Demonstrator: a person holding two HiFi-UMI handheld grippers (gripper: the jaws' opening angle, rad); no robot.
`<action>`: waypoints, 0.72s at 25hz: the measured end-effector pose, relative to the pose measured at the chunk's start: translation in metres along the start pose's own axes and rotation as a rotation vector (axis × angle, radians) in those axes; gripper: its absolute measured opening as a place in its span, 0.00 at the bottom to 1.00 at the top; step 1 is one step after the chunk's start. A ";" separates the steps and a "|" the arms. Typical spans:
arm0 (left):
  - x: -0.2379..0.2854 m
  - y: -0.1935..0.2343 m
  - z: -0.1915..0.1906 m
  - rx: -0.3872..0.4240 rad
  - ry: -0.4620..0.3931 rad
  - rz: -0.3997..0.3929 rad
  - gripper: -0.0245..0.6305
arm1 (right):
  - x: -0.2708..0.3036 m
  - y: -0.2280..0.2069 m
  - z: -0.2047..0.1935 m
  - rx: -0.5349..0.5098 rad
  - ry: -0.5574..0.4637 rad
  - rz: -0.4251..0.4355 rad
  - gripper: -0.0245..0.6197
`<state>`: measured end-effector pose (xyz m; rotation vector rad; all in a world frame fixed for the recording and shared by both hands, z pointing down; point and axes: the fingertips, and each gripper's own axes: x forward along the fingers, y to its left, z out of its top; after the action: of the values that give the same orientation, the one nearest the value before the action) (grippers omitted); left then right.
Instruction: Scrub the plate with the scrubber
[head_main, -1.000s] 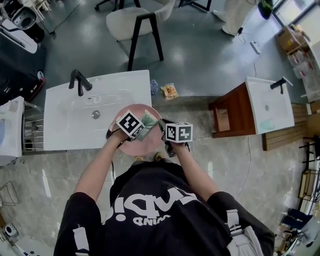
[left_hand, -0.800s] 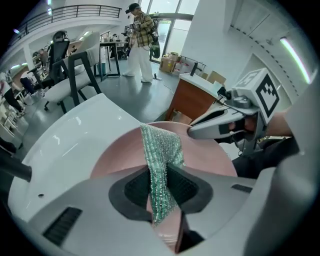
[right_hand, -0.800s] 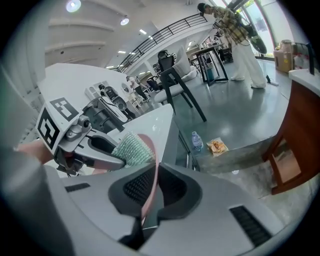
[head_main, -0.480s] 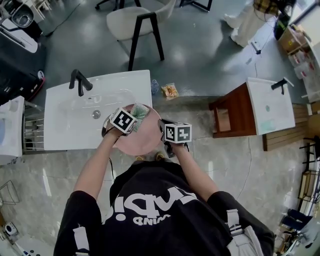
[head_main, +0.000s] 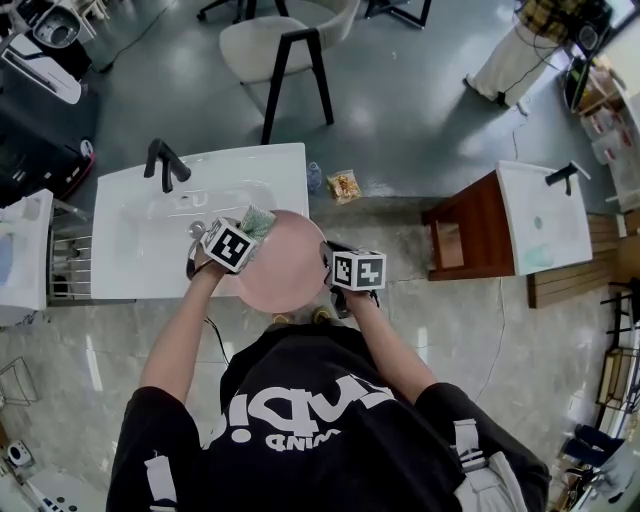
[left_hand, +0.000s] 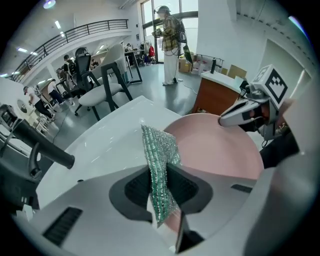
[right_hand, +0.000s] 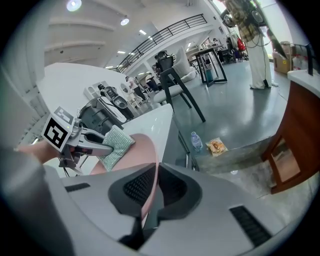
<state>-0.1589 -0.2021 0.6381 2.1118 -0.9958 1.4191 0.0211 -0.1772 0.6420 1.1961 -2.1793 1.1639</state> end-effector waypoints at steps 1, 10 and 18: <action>-0.003 0.004 -0.004 -0.004 0.006 0.004 0.19 | 0.000 0.000 0.001 -0.001 -0.002 -0.001 0.09; -0.023 0.006 -0.020 -0.024 -0.012 0.008 0.19 | -0.001 0.001 -0.001 -0.021 -0.008 0.000 0.09; -0.033 -0.002 -0.014 -0.052 -0.052 -0.030 0.19 | -0.004 0.000 0.002 -0.080 -0.012 -0.039 0.14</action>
<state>-0.1737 -0.1804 0.6140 2.1271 -1.0053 1.3161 0.0237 -0.1769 0.6380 1.2093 -2.1794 1.0461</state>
